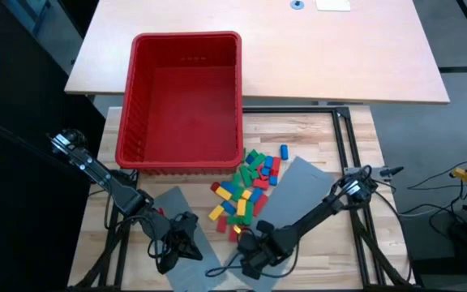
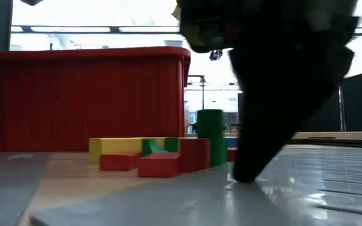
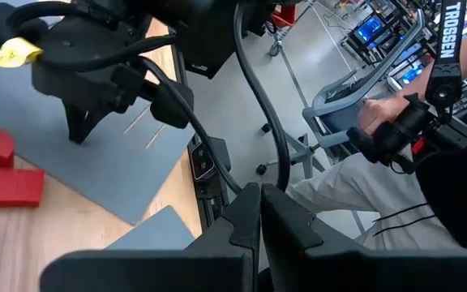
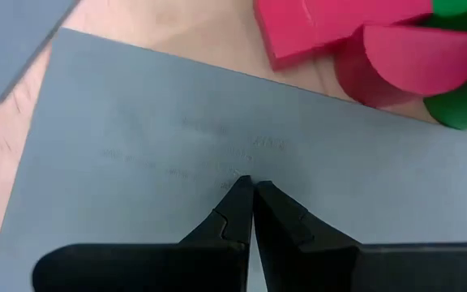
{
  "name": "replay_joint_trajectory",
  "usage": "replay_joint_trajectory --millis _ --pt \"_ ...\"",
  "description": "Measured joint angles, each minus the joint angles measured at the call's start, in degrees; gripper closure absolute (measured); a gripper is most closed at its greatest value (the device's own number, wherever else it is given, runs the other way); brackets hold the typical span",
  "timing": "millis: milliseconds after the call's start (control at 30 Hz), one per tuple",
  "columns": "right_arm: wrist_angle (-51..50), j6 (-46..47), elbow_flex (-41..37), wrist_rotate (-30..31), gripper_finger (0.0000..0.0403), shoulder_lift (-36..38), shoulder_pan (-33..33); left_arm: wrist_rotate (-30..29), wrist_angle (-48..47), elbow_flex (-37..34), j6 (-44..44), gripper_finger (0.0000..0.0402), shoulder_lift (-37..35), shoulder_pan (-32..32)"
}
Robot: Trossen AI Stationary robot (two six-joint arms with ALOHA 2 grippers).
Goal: Sort blocks
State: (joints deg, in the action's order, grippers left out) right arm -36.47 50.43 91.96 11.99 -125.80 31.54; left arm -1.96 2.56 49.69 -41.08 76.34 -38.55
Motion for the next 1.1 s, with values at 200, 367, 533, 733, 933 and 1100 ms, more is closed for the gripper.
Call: replay_joint_trajectory --millis 200,367,533,733,933,1100 --pt "0.73 -1.64 0.28 -0.1 0.0403 0.49 -0.31 0.0 0.01 0.0 -0.19 0.0402 0.0 -0.01" --pt "-2.96 -1.44 0.27 0.31 0.0403 3.89 2.35 0.0 0.01 0.0 -0.59 0.0402 0.0 -0.01" --pt "-17.44 0.66 0.35 5.34 0.0403 7.57 5.08 0.0 0.03 0.0 -0.59 0.0402 0.0 -0.01" --pt "-26.39 0.97 -2.34 7.51 0.0403 8.5 5.23 -0.34 -0.01 0.0 -0.61 0.0402 0.0 -0.01" --pt "-25.68 2.86 -9.45 6.96 0.0403 8.42 3.88 -0.44 0.02 0.0 -1.95 0.0402 -0.01 -0.01" --pt "-22.21 3.06 -15.25 4.53 0.0403 9.01 2.84 -0.5 -0.01 0.0 -2.56 0.0402 0.0 -0.01"
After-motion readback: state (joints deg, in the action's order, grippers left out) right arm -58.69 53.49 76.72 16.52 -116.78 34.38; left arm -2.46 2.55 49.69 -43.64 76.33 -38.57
